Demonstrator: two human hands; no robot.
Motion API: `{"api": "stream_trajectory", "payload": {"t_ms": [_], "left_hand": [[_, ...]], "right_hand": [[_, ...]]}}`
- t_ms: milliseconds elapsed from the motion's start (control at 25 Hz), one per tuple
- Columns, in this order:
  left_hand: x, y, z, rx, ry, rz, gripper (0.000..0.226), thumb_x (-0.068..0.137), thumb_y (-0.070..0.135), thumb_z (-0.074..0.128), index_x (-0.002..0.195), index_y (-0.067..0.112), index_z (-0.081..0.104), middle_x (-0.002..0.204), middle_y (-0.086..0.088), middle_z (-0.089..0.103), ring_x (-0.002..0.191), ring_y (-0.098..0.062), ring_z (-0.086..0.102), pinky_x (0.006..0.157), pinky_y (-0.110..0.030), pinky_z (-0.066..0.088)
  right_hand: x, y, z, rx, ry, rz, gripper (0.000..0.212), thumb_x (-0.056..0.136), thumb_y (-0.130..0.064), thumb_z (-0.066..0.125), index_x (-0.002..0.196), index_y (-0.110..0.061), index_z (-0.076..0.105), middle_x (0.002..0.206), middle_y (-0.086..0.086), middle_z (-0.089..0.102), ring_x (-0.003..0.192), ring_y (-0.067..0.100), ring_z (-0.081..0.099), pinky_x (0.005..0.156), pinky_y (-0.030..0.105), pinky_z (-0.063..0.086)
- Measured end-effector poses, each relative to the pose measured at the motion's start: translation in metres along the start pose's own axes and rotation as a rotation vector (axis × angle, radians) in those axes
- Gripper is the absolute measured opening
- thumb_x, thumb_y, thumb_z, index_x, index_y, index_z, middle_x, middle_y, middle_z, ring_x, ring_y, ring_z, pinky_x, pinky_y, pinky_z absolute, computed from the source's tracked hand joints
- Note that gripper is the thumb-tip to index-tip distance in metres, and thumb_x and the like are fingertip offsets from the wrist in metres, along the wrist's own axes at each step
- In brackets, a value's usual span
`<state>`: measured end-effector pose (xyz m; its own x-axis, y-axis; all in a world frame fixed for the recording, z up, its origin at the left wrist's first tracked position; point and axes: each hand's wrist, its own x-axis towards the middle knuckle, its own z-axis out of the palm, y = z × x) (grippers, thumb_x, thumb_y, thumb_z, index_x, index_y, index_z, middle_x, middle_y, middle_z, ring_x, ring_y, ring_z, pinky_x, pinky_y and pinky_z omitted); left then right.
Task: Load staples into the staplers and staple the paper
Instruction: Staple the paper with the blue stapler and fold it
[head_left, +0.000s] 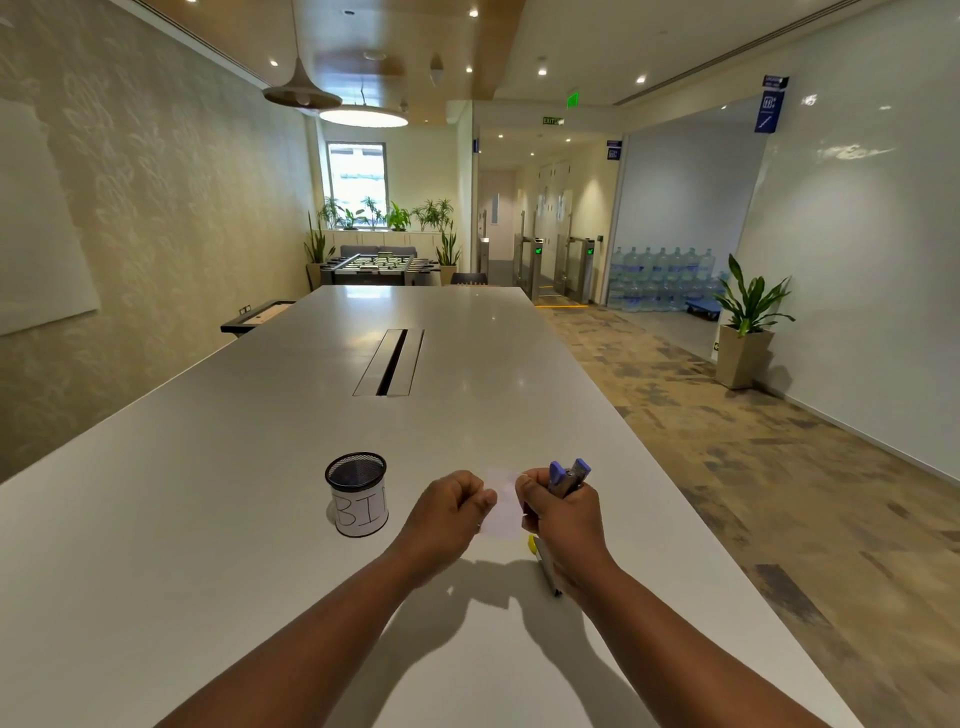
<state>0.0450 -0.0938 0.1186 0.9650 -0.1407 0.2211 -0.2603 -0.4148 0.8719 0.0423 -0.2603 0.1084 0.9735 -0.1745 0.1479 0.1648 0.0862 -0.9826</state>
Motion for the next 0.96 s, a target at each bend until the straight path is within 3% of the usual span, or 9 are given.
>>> {"api": "stream_trajectory", "payload": {"t_ms": [120,240,320,400,480,600,720,840,960], "left_hand": [[-0.003,0.000,0.004,0.089,-0.030,-0.020,0.030,0.104,0.027,0.051,0.077,0.014,0.051,0.069,0.000,0.056,0.065,-0.016,0.051,0.066,-0.034,0.048],[-0.006,-0.001,0.010,0.260,0.088,0.032,0.045,0.106,0.038,0.044,0.066,0.018,0.042,0.062,0.003,0.048,0.058,-0.015,0.040,0.054,-0.032,0.031],[-0.006,-0.001,0.009,0.255,0.131,0.043,0.050,0.105,0.041,0.049,0.062,0.015,0.044,0.057,0.002,0.049,0.054,-0.014,0.041,0.052,-0.031,0.031],[-0.006,-0.001,0.007,0.181,0.075,0.025,0.044,0.103,0.038,0.054,0.068,0.011,0.055,0.059,-0.001,0.062,0.054,-0.013,0.057,0.057,-0.030,0.044],[-0.007,0.001,0.005,0.101,0.022,0.006,0.032,0.101,0.032,0.057,0.078,0.011,0.062,0.068,-0.001,0.071,0.067,-0.015,0.069,0.069,-0.036,0.055],[-0.004,0.002,0.003,-0.024,0.097,-0.040,0.025,0.103,0.028,0.054,0.085,0.011,0.061,0.072,-0.004,0.072,0.072,-0.021,0.070,0.077,-0.046,0.057],[0.001,0.005,0.003,-0.095,0.256,-0.084,0.025,0.106,0.031,0.048,0.089,0.015,0.058,0.076,-0.008,0.072,0.072,-0.022,0.070,0.073,-0.046,0.059],[0.007,0.010,0.003,-0.256,0.381,-0.108,0.017,0.105,0.028,0.051,0.093,0.018,0.057,0.094,-0.010,0.071,0.085,-0.025,0.072,0.067,-0.040,0.064],[0.011,0.007,-0.001,-0.380,0.351,-0.139,0.002,0.103,0.018,0.058,0.101,0.019,0.056,0.096,-0.007,0.071,0.092,-0.024,0.072,0.067,-0.038,0.065]], "right_hand": [[0.003,0.003,0.000,0.058,0.035,0.053,0.024,0.090,-0.013,0.071,0.069,-0.023,0.075,0.062,-0.007,0.064,0.058,0.007,0.059,0.057,0.021,0.052],[0.005,0.002,0.002,0.140,0.081,0.104,0.019,0.089,-0.013,0.073,0.072,-0.020,0.077,0.068,-0.003,0.068,0.064,0.009,0.064,0.060,0.024,0.054],[0.005,0.001,0.002,0.171,0.102,0.123,0.016,0.090,-0.014,0.073,0.075,-0.018,0.077,0.071,0.000,0.071,0.067,0.012,0.067,0.062,0.025,0.055],[0.006,0.000,0.002,0.180,0.111,0.120,0.020,0.091,-0.014,0.072,0.074,-0.021,0.077,0.070,0.000,0.072,0.064,0.010,0.067,0.060,0.025,0.055],[0.006,0.000,0.001,0.189,0.132,0.115,0.022,0.092,-0.013,0.071,0.073,-0.020,0.076,0.067,-0.002,0.069,0.059,0.008,0.064,0.058,0.024,0.055],[0.005,-0.002,0.000,0.225,0.142,0.129,0.018,0.093,-0.012,0.070,0.076,-0.017,0.074,0.066,0.003,0.069,0.062,0.011,0.065,0.060,0.025,0.056],[-0.001,-0.003,0.001,0.206,0.076,0.151,0.009,0.094,-0.013,0.069,0.087,-0.010,0.075,0.076,0.011,0.075,0.068,0.015,0.069,0.063,0.028,0.056],[-0.009,0.001,0.003,0.087,-0.028,0.136,0.013,0.094,-0.016,0.067,0.087,-0.007,0.074,0.082,0.010,0.078,0.069,0.014,0.069,0.061,0.027,0.054],[-0.015,0.002,0.006,0.021,-0.058,0.137,0.014,0.094,-0.016,0.066,0.086,-0.007,0.074,0.081,0.007,0.078,0.069,0.013,0.068,0.060,0.026,0.053]]}}
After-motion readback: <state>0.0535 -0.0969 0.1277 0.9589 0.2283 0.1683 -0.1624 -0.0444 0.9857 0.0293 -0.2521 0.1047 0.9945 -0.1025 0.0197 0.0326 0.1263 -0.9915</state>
